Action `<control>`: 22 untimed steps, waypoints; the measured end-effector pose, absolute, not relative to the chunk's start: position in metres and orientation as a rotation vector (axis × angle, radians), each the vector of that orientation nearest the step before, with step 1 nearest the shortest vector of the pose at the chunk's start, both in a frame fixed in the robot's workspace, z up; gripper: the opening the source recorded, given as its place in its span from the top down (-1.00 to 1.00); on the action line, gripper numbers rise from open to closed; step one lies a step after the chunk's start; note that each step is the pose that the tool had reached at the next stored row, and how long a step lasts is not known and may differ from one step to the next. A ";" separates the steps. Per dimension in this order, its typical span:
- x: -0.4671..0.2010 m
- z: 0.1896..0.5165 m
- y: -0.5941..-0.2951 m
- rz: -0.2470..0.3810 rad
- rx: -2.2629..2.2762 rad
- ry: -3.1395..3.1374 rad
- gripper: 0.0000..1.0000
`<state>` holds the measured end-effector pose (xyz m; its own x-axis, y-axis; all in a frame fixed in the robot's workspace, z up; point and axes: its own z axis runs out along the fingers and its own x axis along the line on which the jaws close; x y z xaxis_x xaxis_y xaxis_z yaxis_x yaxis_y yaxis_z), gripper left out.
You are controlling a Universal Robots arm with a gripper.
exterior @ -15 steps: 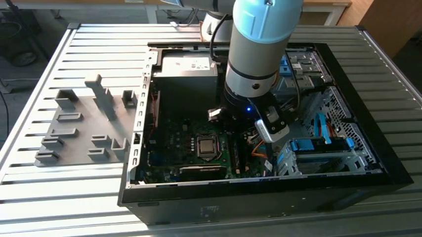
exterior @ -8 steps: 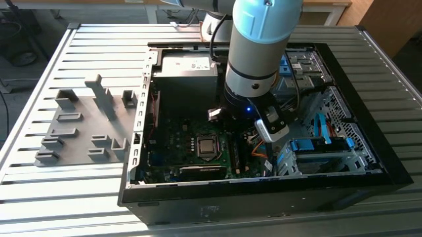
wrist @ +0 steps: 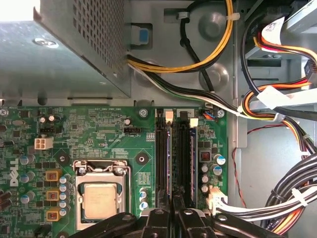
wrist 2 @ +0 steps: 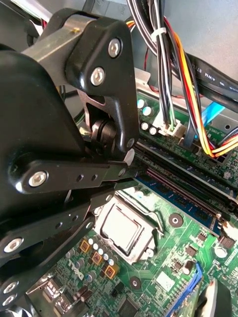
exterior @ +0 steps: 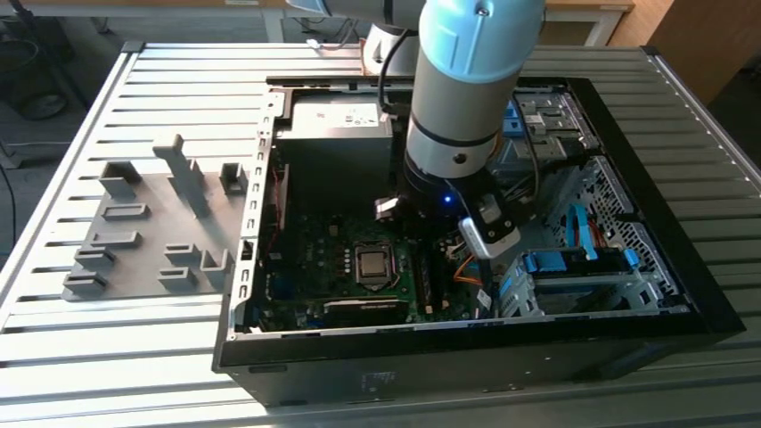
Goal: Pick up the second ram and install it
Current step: 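Insert the second ram into the second slot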
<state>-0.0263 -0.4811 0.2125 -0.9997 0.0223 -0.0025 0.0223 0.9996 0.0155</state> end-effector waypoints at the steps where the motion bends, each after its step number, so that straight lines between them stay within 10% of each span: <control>1: -0.026 0.212 -0.481 0.024 0.035 3.139 0.73; 22: -0.026 0.208 -0.481 0.027 0.035 3.139 0.70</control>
